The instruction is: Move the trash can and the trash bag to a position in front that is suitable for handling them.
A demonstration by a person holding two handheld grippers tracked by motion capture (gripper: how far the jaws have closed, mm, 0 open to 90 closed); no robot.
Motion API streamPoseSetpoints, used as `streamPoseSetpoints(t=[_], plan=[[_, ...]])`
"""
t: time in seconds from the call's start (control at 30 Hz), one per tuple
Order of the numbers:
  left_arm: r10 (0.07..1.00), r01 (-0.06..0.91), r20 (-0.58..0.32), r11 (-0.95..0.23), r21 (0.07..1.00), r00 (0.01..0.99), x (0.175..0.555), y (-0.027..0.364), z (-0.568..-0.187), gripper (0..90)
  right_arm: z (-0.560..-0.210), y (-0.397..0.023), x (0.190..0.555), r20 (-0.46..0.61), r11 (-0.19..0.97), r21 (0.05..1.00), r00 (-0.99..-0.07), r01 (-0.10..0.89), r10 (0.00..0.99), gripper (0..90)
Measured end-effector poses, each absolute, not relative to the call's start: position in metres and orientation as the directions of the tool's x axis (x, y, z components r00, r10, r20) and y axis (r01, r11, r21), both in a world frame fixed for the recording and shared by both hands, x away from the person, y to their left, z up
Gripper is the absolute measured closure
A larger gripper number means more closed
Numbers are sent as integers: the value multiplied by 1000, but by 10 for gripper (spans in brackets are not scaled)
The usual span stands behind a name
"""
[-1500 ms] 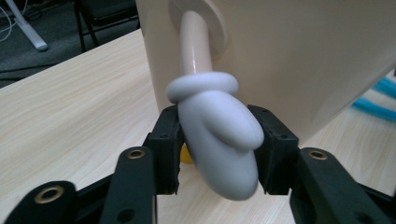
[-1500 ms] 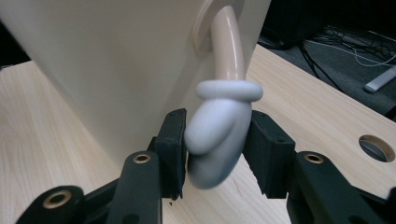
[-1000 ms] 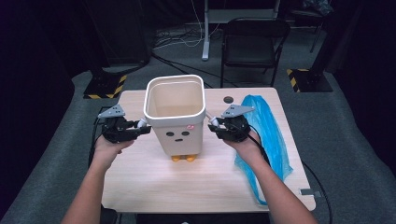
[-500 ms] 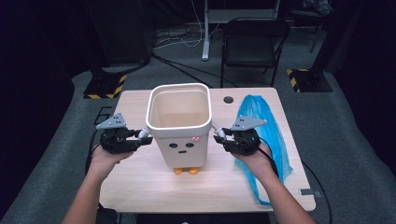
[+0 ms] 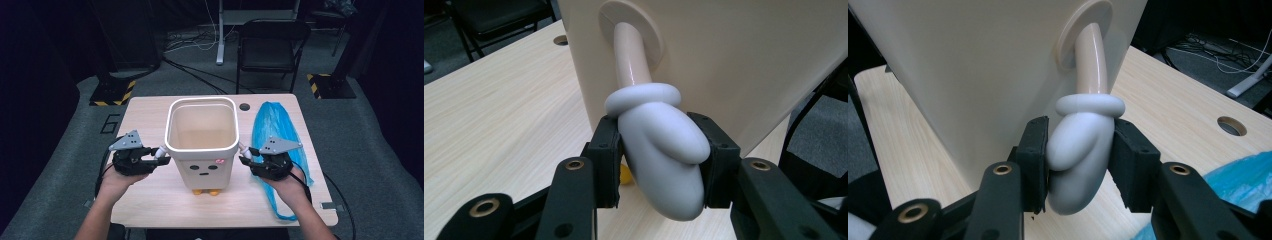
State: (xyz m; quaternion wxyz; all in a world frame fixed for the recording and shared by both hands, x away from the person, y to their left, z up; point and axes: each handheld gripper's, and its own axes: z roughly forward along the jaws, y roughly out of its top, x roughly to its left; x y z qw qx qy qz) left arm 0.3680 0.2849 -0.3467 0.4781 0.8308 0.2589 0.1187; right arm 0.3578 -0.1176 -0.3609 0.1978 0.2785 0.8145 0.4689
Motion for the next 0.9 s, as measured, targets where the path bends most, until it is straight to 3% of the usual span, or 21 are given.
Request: streamPoseSetpoints(t=[0.43,0.77,0.9], plan=[[520,321,-49,-447,835,853,363,276,-360,589,-367,-127,348,-71,431,860,-771,274,633,605],[490,322,-80,-434,841,868,363,278,-362,573,-370,-134,348,-19,429,849,-795,307,607,595],[479,333,-89,-453,827,873,364,280,-363,514,-368,-135,348,-14,451,836,-810,312,587,529]])
